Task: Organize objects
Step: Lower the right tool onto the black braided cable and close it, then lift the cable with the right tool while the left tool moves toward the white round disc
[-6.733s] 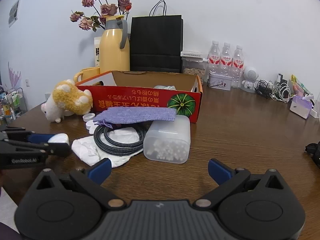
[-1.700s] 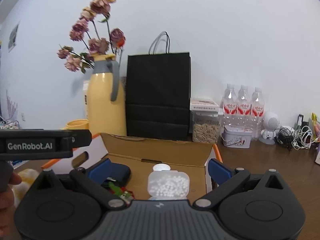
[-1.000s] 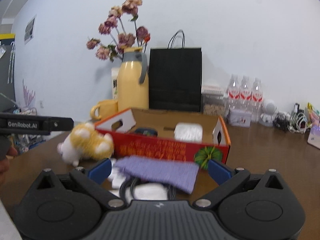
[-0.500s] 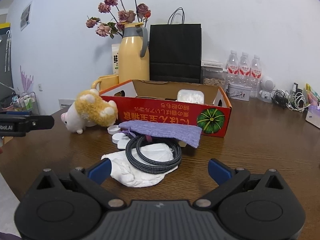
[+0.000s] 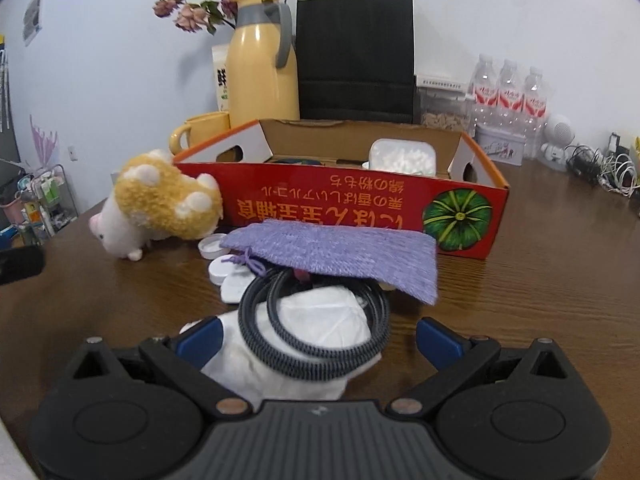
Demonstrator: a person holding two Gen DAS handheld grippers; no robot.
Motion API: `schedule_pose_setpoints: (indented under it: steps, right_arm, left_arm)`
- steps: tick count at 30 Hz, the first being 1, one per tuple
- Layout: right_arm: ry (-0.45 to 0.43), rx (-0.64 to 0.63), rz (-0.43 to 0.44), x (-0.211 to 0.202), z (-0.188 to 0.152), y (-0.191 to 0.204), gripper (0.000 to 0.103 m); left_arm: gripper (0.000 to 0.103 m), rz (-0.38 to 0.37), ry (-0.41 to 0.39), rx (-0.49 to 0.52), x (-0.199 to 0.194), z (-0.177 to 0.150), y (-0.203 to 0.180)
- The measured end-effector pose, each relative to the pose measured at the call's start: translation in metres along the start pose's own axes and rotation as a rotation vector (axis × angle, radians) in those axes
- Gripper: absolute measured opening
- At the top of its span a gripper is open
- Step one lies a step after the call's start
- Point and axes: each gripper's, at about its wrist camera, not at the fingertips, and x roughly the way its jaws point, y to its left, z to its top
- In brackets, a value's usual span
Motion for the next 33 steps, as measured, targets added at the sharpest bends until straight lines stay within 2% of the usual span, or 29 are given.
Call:
schedule_pose_setpoints:
  steps: [8,10,11,12,33]
  right_arm:
    - [0.028,0.004,-0.022,0.027,0.011,0.003,0.103]
    - [0.033,0.005,-0.023,0.029,0.010,0.003,0.099]
    - [0.035,0.008,-0.017,0.029,0.010,0.003,0.091]
    - [0.035,0.013,-0.008,0.029,0.010,0.002,0.089]
    - [-0.055,0.030,-0.002,0.002,0.000,-0.012,0.087]
  left_arm:
    - [0.103,0.011,0.025,-0.014,0.006,-0.004,0.005]
    - [0.103,0.007,0.030,-0.018,0.008,-0.005,0.005]
    - [0.103,0.006,0.032,-0.018,0.008,-0.005,0.005]
    - [0.103,0.005,0.033,-0.017,0.008,-0.006,0.005]
    - [0.103,-0.005,0.045,-0.004,0.011,-0.008,-0.003]
